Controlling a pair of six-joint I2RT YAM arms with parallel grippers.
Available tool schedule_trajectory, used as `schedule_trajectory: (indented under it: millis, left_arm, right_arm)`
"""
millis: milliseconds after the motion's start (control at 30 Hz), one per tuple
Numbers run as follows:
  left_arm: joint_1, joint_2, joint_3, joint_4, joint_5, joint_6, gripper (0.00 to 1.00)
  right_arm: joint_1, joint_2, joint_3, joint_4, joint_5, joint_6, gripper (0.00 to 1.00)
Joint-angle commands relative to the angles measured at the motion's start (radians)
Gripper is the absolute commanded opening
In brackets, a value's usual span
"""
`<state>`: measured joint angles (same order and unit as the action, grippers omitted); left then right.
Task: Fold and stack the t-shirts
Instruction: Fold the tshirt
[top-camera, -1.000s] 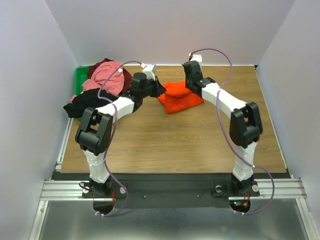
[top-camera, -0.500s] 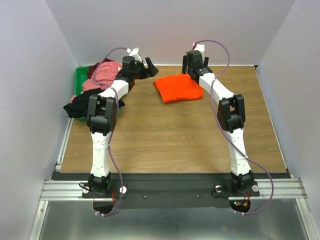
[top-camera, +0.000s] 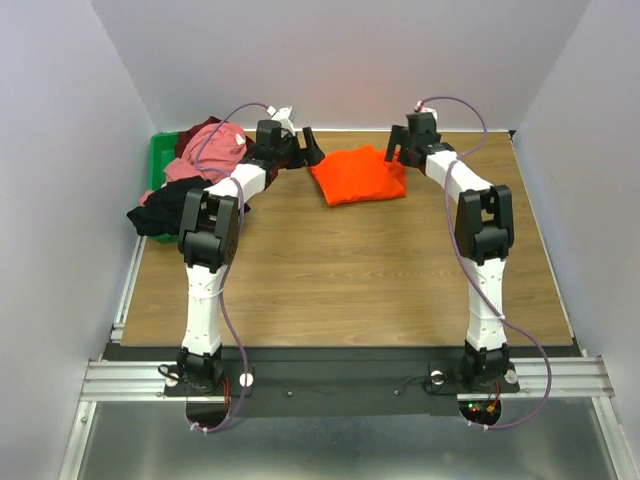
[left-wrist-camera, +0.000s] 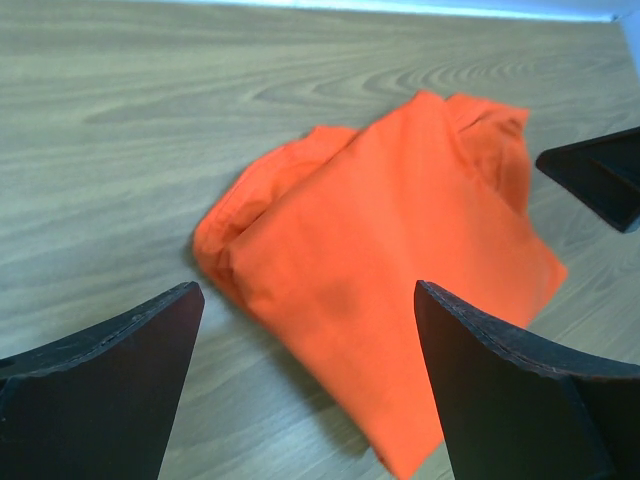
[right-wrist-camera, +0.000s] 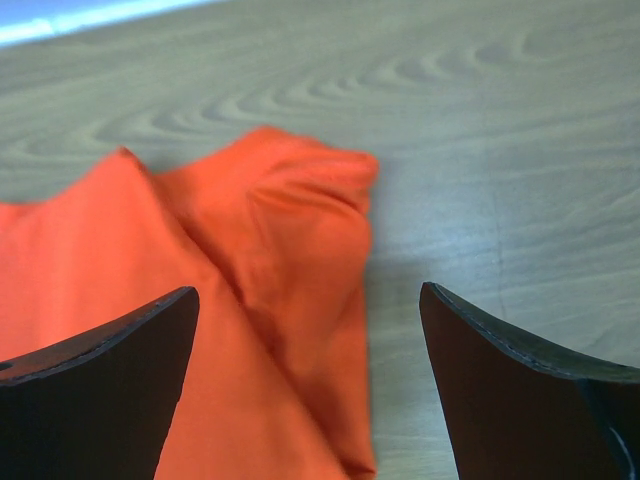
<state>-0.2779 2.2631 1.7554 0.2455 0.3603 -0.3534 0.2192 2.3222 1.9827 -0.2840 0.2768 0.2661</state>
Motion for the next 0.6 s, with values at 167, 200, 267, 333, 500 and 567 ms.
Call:
schedule_trajectory:
  millis: [167, 200, 267, 333, 500, 567]
  left_arm:
    - [-0.004, 0.009, 0.064, -0.087, -0.006, 0.057, 0.99]
    - [-0.006, 0.016, 0.084, -0.104, -0.007, 0.063, 0.99]
    - [-0.010, 0.045, 0.110, -0.124, -0.011, 0.068, 0.99]
    - [-0.017, 0.065, 0.148, -0.146, -0.012, 0.070, 0.99]
    - [-0.043, 0.130, 0.231, -0.202, -0.044, 0.091, 0.99]
    - [-0.052, 0.147, 0.259, -0.225, -0.050, 0.097, 0.99]
  right_arm:
    - [-0.190, -0.077, -0.099, 0.058, -0.464, 0.070, 0.98]
    - [-0.201, -0.073, -0.101, 0.063, -0.496, 0.073, 0.98]
    - [-0.215, -0.049, -0.102, 0.072, -0.582, 0.074, 0.98]
    - [-0.215, -0.029, -0.088, 0.074, -0.625, 0.071, 1.00]
    - [-0.216, 0.040, -0.055, 0.074, -0.735, 0.065, 1.00]
    - [-0.215, 0.048, -0.050, 0.074, -0.774, 0.065, 1.00]
